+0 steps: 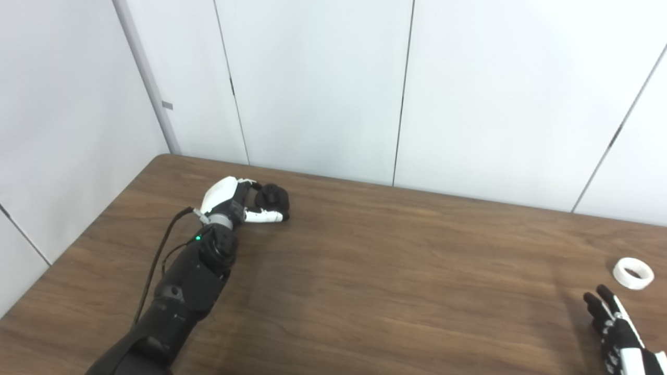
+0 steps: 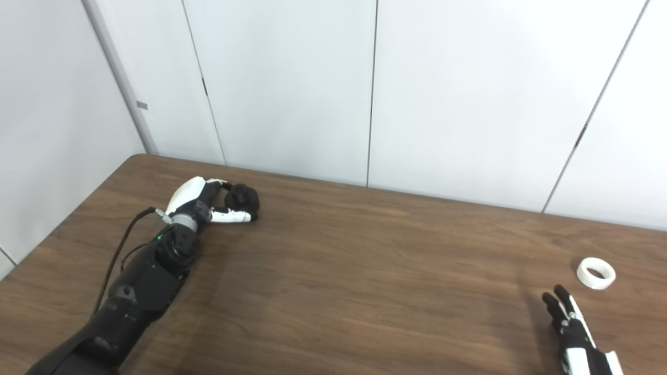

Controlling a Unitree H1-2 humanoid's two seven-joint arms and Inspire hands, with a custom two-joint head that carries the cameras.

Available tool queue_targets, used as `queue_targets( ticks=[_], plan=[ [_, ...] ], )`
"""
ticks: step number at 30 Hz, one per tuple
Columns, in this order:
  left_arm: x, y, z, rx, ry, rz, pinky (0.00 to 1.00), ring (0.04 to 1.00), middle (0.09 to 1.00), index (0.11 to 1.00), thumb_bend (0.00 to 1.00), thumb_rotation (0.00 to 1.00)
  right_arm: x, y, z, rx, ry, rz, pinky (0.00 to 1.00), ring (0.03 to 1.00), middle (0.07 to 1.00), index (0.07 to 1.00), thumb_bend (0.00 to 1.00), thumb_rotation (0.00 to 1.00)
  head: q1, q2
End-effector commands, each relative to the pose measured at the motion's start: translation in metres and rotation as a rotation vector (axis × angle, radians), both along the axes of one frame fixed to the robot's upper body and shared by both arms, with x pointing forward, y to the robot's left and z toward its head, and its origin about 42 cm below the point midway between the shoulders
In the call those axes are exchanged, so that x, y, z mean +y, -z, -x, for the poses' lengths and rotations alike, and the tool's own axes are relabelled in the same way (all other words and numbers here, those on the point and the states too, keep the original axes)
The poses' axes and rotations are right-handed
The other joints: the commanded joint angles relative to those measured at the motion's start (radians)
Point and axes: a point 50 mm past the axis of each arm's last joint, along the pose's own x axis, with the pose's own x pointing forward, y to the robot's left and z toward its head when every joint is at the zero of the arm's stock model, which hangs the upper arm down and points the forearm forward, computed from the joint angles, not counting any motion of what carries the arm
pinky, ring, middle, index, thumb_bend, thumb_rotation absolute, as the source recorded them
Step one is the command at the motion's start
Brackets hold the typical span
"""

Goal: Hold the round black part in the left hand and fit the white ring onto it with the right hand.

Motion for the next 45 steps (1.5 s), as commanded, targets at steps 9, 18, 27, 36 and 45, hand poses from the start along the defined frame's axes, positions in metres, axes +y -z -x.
queue_targets(
  ticks=[9,18,27,36,45],
  plan=[
    [-0.005,-0.024,-0.011,-0.067,0.034,-0.014,1.0,1.0,0.945,0.8,0.9,0.41,-0.002,0.002,0.011,0.039,0.019,-0.011,1.0,1.0,0.957,1.0,0.62,1.0,0.002,0.004],
    [-0.004,-0.024,-0.011,-0.064,0.031,-0.02,1.0,1.0,0.938,0.776,0.9,0.4,-0.002,0.003,0.011,0.047,0.021,0.002,1.0,1.0,0.963,1.0,0.65,1.0,0.001,0.003],
    [-0.002,-0.022,-0.009,-0.086,0.02,0.007,1.0,0.98,0.909,0.714,0.87,0.35,-0.002,0.001,0.012,0.047,0.02,0.007,1.0,1.0,0.964,1.0,0.63,1.0,0.0,0.005],
    [0.001,-0.016,-0.008,-0.179,0.027,0.059,0.8,0.837,0.743,0.486,0.52,0.06,-0.002,0.002,0.012,0.048,0.022,-0.003,1.0,1.0,0.954,1.0,0.62,1.0,0.0,0.004],
    [0.003,-0.017,-0.009,-0.187,0.037,0.029,0.77,0.829,0.749,0.484,0.52,0.05,-0.001,-0.001,0.011,0.037,0.021,0.0,1.0,1.0,0.939,1.0,0.61,1.0,-0.002,0.004]
  ],
)
